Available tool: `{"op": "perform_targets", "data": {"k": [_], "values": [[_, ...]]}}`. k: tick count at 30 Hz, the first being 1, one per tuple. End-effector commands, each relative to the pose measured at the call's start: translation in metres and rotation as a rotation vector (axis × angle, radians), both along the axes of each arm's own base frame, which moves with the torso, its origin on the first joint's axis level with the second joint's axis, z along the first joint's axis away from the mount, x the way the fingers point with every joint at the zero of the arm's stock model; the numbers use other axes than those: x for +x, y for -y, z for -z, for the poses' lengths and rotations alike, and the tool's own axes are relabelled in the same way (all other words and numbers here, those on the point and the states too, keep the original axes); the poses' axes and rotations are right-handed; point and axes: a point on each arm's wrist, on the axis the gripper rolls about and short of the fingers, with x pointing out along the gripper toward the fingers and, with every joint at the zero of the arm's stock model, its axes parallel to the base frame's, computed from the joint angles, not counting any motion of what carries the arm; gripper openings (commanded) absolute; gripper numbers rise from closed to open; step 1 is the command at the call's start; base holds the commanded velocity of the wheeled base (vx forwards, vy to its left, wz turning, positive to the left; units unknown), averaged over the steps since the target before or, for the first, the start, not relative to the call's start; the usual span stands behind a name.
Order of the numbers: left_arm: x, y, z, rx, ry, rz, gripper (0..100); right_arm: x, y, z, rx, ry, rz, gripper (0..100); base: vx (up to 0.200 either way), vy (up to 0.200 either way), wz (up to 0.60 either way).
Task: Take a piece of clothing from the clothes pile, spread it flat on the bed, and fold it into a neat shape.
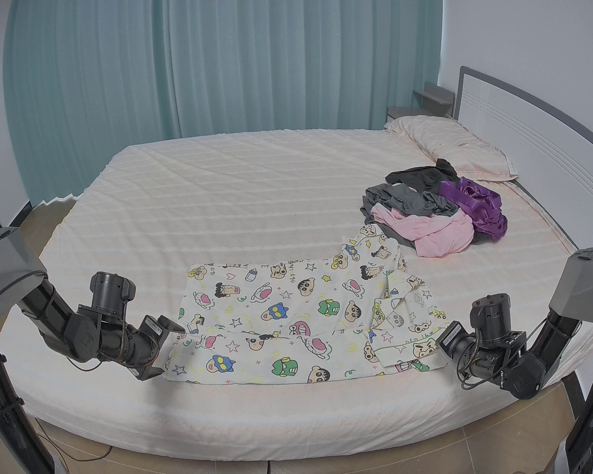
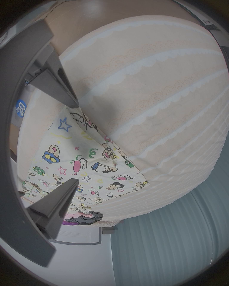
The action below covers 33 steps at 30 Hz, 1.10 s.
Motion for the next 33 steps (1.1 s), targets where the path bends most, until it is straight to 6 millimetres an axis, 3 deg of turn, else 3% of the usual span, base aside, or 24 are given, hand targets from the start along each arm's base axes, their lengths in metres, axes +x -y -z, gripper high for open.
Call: {"op": "perform_targets", "data": {"k": [1,11,13,14,16,21,28,29,33], "values": [[0.0,0.0,0.0,0.0,0.001,0.001,100,-0.005,0.0,-0.009,0.001,0.02,-0.011,0,0.0,0.0,0.0],[0.0,0.0,0.0,0.0,0.0,0.001,100,-0.018,-0.007,-0.058,-0.025,0.03,-0.087,0,0.0,0.0,0.0],[0.0,0.0,0.0,0.0,0.0,0.001,100,-0.018,-0.007,-0.059,-0.025,0.032,-0.087,0,0.0,0.0,0.0],[0.0,0.0,0.0,0.0,0.001,0.001,100,-0.016,-0.008,-0.071,-0.021,0.014,-0.101,0,0.0,0.0,0.0],[0.0,0.0,0.0,0.0,0.0,-0.001,100,-0.013,-0.01,-0.077,-0.031,-0.016,-0.101,0,0.0,0.0,0.0],[0.0,0.0,0.0,0.0,0.001,0.001,100,-0.009,-0.012,-0.074,-0.05,-0.072,-0.102,0,0.0,0.0,0.0],[0.0,0.0,0.0,0.0,-0.002,0.001,100,-0.019,-0.009,-0.053,-0.081,-0.158,-0.107,0,0.0,0.0,0.0],[0.0,0.0,0.0,0.0,0.0,0.001,100,-0.019,-0.009,-0.051,-0.084,-0.166,-0.109,100,0.0,0.0,0.0],[0.0,0.0,0.0,0.0,-0.002,0.001,100,-0.029,-0.011,-0.043,-0.109,-0.207,-0.13,100,0.0,0.0,0.0]]}}
